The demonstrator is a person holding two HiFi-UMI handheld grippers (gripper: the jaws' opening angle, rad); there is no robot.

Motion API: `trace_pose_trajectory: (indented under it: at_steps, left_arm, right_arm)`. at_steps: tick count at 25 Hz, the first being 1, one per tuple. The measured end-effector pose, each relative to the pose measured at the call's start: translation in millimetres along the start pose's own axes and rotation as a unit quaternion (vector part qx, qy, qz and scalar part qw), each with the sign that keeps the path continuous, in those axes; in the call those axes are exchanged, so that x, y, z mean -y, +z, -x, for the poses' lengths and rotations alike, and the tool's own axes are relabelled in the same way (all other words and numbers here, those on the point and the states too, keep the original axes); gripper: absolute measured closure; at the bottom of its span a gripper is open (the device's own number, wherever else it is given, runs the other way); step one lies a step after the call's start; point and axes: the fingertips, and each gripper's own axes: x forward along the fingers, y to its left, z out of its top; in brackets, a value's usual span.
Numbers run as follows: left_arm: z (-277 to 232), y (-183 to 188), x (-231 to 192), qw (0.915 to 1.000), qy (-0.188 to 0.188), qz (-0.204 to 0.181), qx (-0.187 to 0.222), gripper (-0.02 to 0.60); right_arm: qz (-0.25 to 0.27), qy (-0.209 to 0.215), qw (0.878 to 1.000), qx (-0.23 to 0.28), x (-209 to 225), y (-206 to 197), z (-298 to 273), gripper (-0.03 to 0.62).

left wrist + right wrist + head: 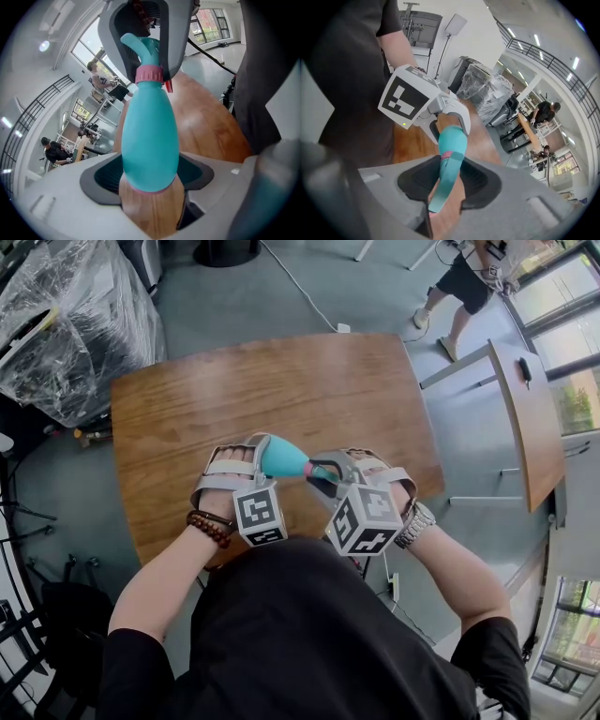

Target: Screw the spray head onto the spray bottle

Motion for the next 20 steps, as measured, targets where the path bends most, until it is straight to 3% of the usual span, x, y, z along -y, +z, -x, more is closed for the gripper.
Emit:
trace_pose_trajectory:
  at_steps: [3, 6, 8, 10, 12, 13, 14, 17, 18, 19, 20]
  left_arm:
    - [1, 1, -1, 0.9999, 0.009, 0.006, 0.004, 0.202]
    - [2, 1, -3, 0.9998, 0.019, 0.008, 0.004, 0.204]
    - [2, 1, -3, 0.9997, 0.025, 0.005, 0.001, 0.204]
    - [1, 0, -4, 0.9995, 0.031, 0.001, -0.001, 0.204]
    - [1, 1, -4, 0.9991, 0.042, -0.007, -0.002, 0.204]
    - [1, 1, -5, 0.9987, 0.049, -0.012, -0.002, 0.204]
    - [1, 1, -7, 0.9982, 0.057, -0.017, -0.003, 0.204]
    - [4, 5, -16, 0.996, 0.084, -0.032, -0.003, 0.204]
    - [4, 7, -17, 0.9951, 0.091, -0.04, -0.002, 0.204]
    - [4, 7, -17, 0.9942, 0.095, -0.051, -0.003, 0.204]
    - [4, 5, -17, 0.9936, 0.096, -0.059, -0.004, 0.204]
  right_arm:
    - [-0.084, 0.029, 0.996, 0.02, 3, 1, 2, 0.474]
    - [-0.193, 0.057, 0.979, 0.037, 7, -2, 3, 0.474]
    - [-0.271, 0.07, 0.959, 0.041, 10, -7, 1, 0.474]
    - [-0.363, 0.091, 0.926, 0.048, 12, -11, -2, 0.474]
    - [-0.457, 0.12, 0.879, 0.062, 13, -14, -2, 0.474]
    - [-0.506, 0.138, 0.848, 0.073, 14, -16, -3, 0.474]
    - [-0.558, 0.158, 0.81, 0.087, 14, -17, -3, 0.474]
    - [-0.7, 0.22, 0.666, 0.138, 17, -26, -5, 0.473]
    - [-0.727, 0.23, 0.629, 0.15, 17, -30, -6, 0.473]
    - [-0.746, 0.239, 0.601, 0.161, 16, -32, -7, 0.474]
    - [-0.758, 0.245, 0.581, 0.169, 15, -34, -9, 0.474]
